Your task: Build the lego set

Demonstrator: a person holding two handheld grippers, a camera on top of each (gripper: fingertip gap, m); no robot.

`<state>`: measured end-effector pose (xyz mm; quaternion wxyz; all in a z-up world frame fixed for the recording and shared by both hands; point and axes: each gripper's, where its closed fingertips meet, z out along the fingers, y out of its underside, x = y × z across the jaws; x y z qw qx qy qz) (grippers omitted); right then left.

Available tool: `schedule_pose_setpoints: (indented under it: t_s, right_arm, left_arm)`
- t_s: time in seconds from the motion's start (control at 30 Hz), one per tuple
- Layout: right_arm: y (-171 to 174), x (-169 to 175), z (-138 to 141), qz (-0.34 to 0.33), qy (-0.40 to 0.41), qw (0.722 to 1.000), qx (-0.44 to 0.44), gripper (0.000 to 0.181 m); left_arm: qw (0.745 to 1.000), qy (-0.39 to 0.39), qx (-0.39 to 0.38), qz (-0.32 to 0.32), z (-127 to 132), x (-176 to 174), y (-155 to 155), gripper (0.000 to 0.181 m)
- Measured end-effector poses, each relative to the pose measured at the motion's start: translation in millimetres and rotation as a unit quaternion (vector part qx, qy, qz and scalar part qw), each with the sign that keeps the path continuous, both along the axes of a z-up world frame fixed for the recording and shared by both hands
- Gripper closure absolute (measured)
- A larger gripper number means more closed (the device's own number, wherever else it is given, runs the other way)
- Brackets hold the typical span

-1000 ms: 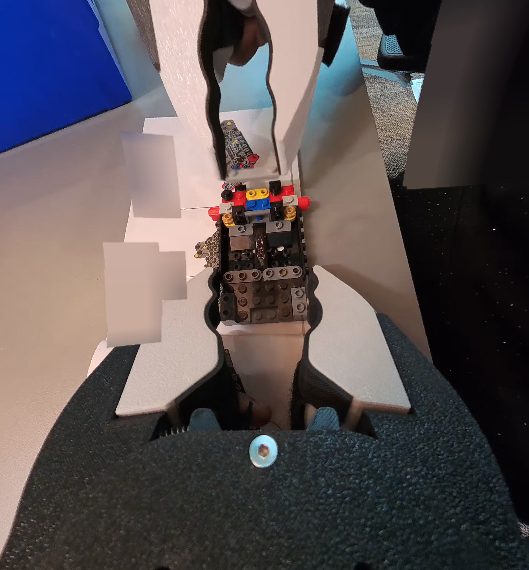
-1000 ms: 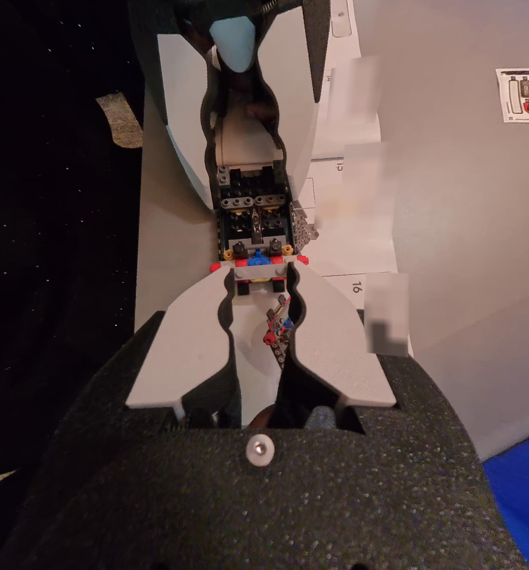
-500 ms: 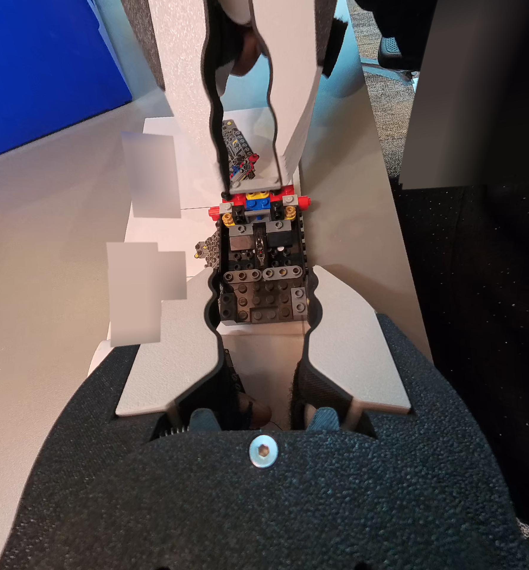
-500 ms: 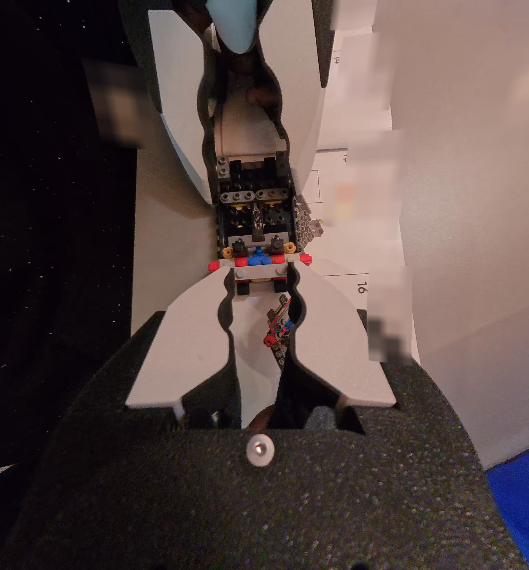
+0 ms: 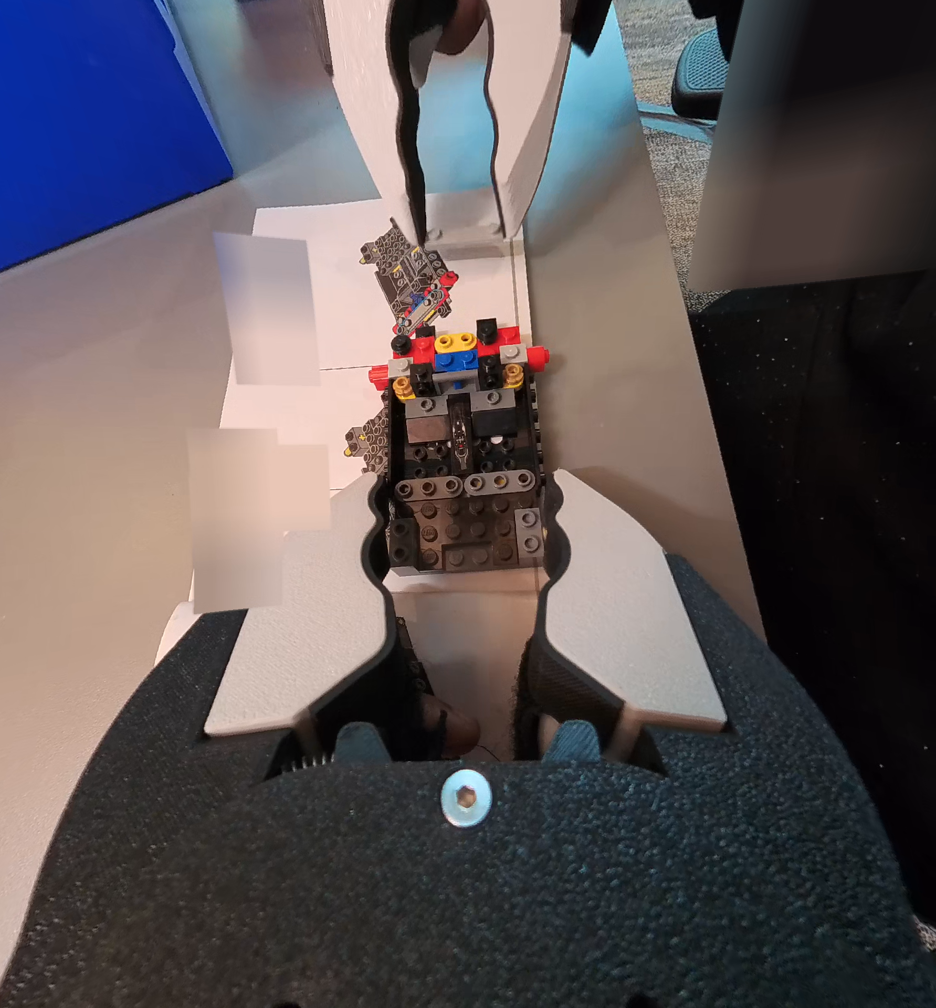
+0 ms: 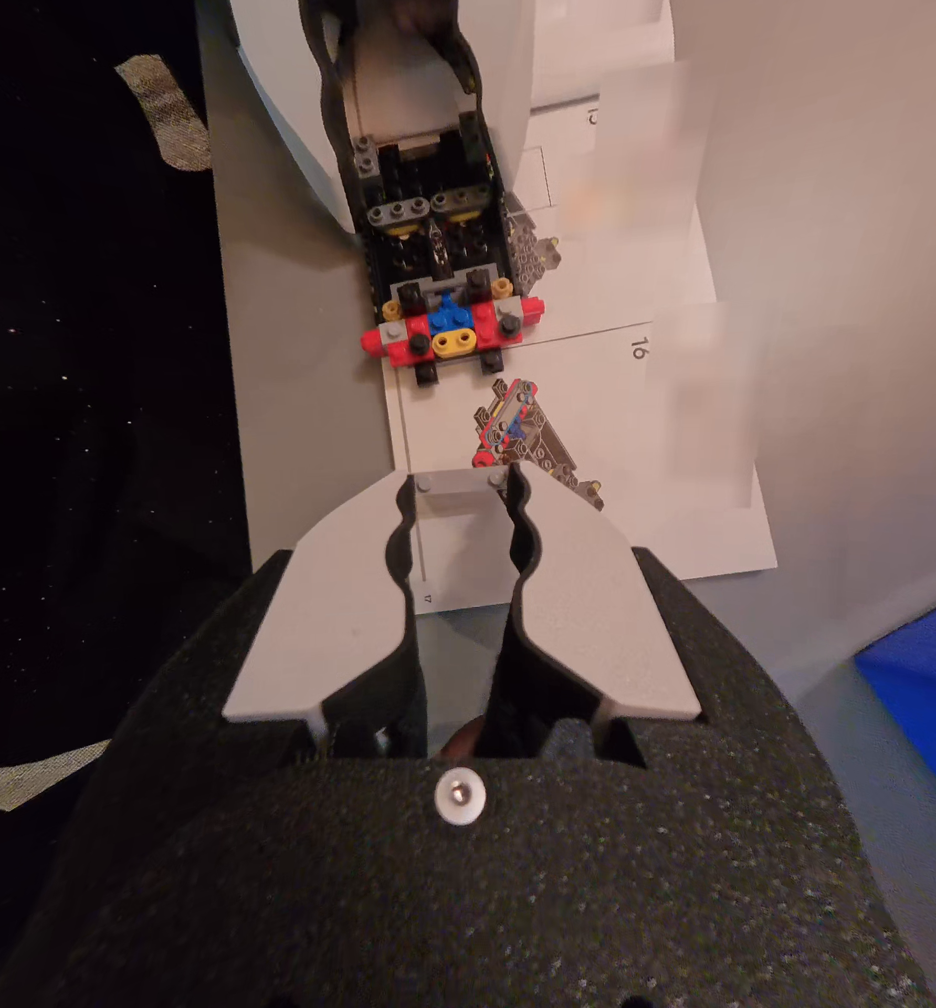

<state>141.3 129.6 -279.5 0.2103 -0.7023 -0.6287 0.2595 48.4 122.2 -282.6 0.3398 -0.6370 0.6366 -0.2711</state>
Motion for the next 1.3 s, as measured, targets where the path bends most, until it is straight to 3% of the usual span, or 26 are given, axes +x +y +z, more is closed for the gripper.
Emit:
schedule_pose_setpoints:
  t_s: [0.03,1.3]
  right_arm:
    - [0,0,-1,0.0,-0.001,1.0,-0.001,0.149]
    - [4,-12,-8,0.001,0.006,1.0,0.015,0.149]
  left_arm:
    - [1.0,0.0,0.0,0.0,0,0,0,0.127]
    - [1.0,0.001,0.004,0.0,0,0,0,0.127]
